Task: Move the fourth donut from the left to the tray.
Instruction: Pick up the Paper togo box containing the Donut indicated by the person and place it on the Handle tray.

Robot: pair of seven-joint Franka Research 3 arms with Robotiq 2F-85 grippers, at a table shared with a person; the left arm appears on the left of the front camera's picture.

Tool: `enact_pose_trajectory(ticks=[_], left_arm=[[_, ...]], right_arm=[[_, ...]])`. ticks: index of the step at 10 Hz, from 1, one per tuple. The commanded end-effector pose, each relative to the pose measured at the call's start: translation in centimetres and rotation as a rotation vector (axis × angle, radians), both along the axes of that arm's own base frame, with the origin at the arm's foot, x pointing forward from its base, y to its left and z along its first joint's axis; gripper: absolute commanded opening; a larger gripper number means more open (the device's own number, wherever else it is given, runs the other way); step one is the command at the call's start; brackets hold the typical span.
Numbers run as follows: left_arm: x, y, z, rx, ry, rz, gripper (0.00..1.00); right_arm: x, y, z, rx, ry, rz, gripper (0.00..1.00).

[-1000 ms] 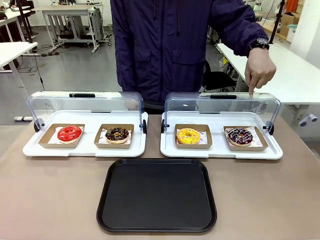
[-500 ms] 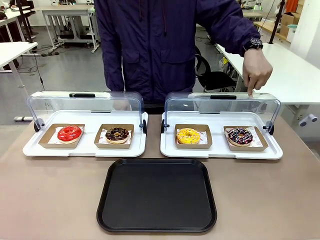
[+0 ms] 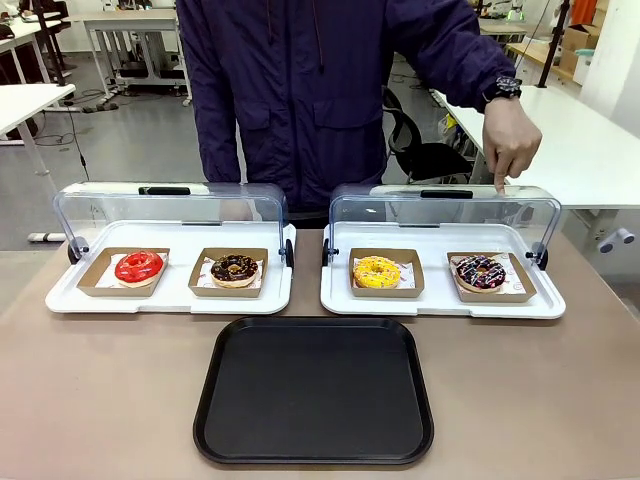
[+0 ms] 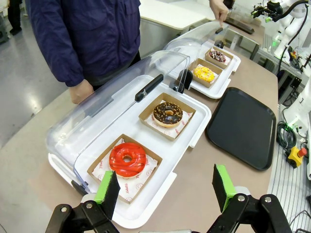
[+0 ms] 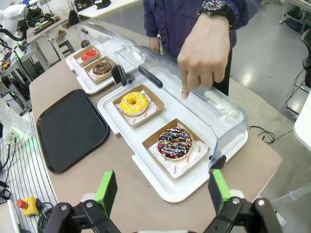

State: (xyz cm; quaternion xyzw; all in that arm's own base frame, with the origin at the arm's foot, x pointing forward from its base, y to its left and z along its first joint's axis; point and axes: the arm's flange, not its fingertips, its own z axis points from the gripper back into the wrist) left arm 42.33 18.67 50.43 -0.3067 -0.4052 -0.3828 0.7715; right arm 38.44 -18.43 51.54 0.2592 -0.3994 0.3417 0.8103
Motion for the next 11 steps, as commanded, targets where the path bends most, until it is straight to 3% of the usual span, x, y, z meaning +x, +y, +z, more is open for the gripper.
enact_pose_trajectory(ticks=[1,4,5,8,11], left_arm=[[0.0,-0.1,-0.1,-0.018,-0.017,-0.006,1.00],[0.0,-0.1,-0.1,-0.018,-0.017,-0.006,1.00],[0.0,-0.1,-0.1,-0.018,-0.017,-0.006,1.00],[0.0,-0.1,-0.1,-0.018,-0.017,-0.006,1.00],[0.0,-0.1,-0.1,-0.018,-0.017,-0.006,1.00]], right_arm=[[0.4,0.0,0.1,0.011,-0.034,0.011,1.00],[0.4,0.0,0.1,0.011,-0.034,0.011,1.00],[0.0,0.0,0.0,0.000,0.000,0.000,1.00],[2.9,5.0,0.6,-0.207,0.026,0.126,1.00],[3.7,10.0,-1.7,-0.458,0.049,0.250,1.00]])
